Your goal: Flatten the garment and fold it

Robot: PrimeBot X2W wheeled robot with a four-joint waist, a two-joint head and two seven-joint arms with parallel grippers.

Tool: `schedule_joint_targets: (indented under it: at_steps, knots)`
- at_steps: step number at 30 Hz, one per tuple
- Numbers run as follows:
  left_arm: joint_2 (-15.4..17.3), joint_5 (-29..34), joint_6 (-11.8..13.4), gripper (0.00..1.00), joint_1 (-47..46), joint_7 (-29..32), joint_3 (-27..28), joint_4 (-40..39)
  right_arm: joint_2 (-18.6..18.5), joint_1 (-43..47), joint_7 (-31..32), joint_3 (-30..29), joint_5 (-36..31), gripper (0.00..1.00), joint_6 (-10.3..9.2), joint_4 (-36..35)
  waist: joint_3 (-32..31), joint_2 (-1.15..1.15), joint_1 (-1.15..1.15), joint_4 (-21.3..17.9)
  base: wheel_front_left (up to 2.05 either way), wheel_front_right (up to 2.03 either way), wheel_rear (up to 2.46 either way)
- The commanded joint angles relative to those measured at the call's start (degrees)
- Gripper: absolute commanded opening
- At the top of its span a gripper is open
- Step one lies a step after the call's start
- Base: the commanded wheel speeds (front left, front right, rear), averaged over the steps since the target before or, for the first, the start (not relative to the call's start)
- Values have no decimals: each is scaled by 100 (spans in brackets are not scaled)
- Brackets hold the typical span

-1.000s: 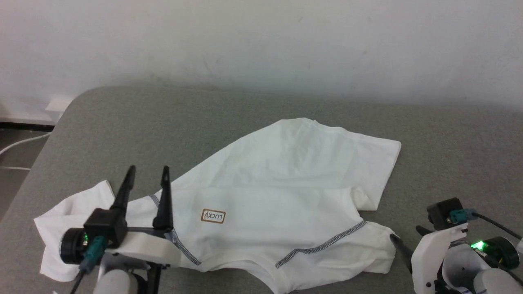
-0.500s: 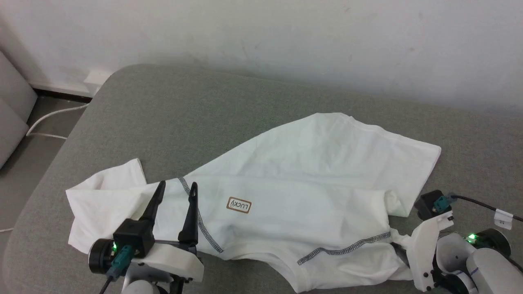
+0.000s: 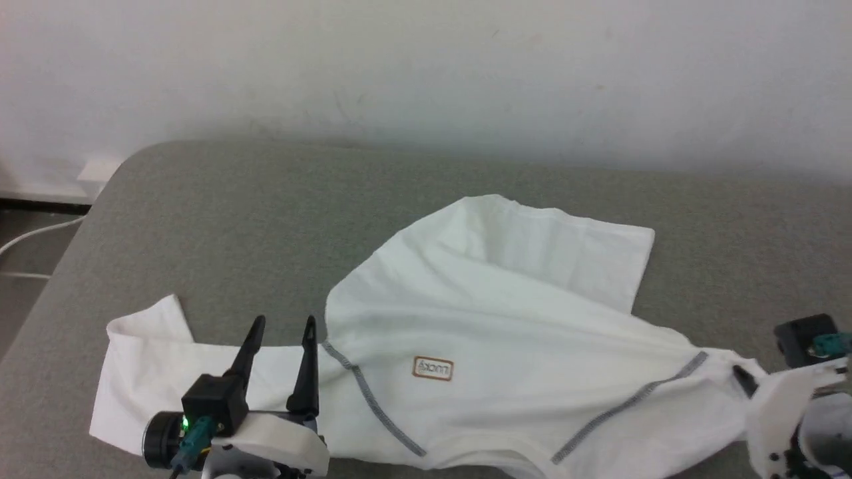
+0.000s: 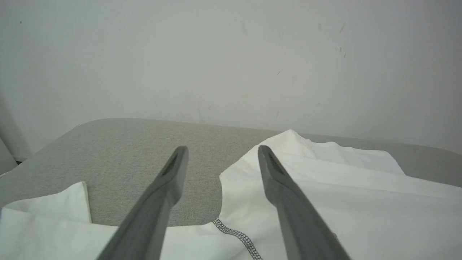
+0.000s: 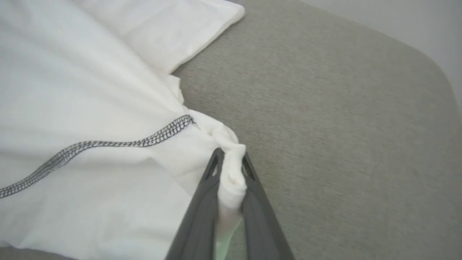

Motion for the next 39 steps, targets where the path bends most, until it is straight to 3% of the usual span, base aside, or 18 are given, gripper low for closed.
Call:
schedule_joint_targets:
  at_steps: [1, 5, 9, 16, 22, 23, 24, 27, 31, 35, 39]
  knots:
    - [-21, 18, -42, 100, 80, -32, 11, 10, -22, 130, 62, -193, -156, 0, -12, -230, -232, -1, 0, -403, 0, 0, 0]
    - [-64, 47, -97, 100, 76, -32, -32, 15, -24, 407, 284, -1020, -891, 0, -12, -1338, -195, -1, 0, -613, 0, 0, 0]
    - [-105, 82, -130, 100, -26, -32, -41, 9, 1, 443, 215, -1351, -1488, 0, -12, -1823, -70, -1, 0, -659, 0, 0, 0]
    - [-169, 113, -219, 100, -115, -32, -70, 132, 134, 617, 178, -303, -1524, 0, -12, -1163, 145, -1, 0, -615, 0, 0, 0]
    - [-195, 133, -273, 100, -151, -32, -57, 281, 302, 661, 122, 580, -944, 0, -12, -278, 162, -1, 0, -570, 0, 0, 0]
    - [-194, 133, -273, 100, -141, -32, -39, 302, 328, 648, 79, 663, -850, 11, -12, -199, 141, -1, 0, -584, 0, 0, 0]
    - [-188, 133, -275, 100, -123, -32, -22, 327, 366, 632, 18, 694, -743, 99, -12, -146, 119, -1, 0, -608, 0, 0, 0]
    - [-170, 133, -291, 100, -79, -32, 13, 394, 419, 612, -69, 715, -425, 100, -12, -190, 32, -1, 0, -696, 0, 0, 0]
    - [-167, 133, -310, 100, -53, -32, 29, 463, 373, 680, 132, 445, 41, 100, -12, -823, -82, -1, 0, -804, 0, 0, 0]
    - [-189, 145, -319, 100, -106, -32, 8, 445, 239, 648, 497, -360, 168, 100, -12, -1589, -56, -1, 0, -839, 0, 0, 0]
    - [-214, 159, -345, 100, -207, -32, -37, 391, 225, 312, 709, -1022, 11, 100, -12, -1499, 114, -1, 0, -810, 0, 0, 0]
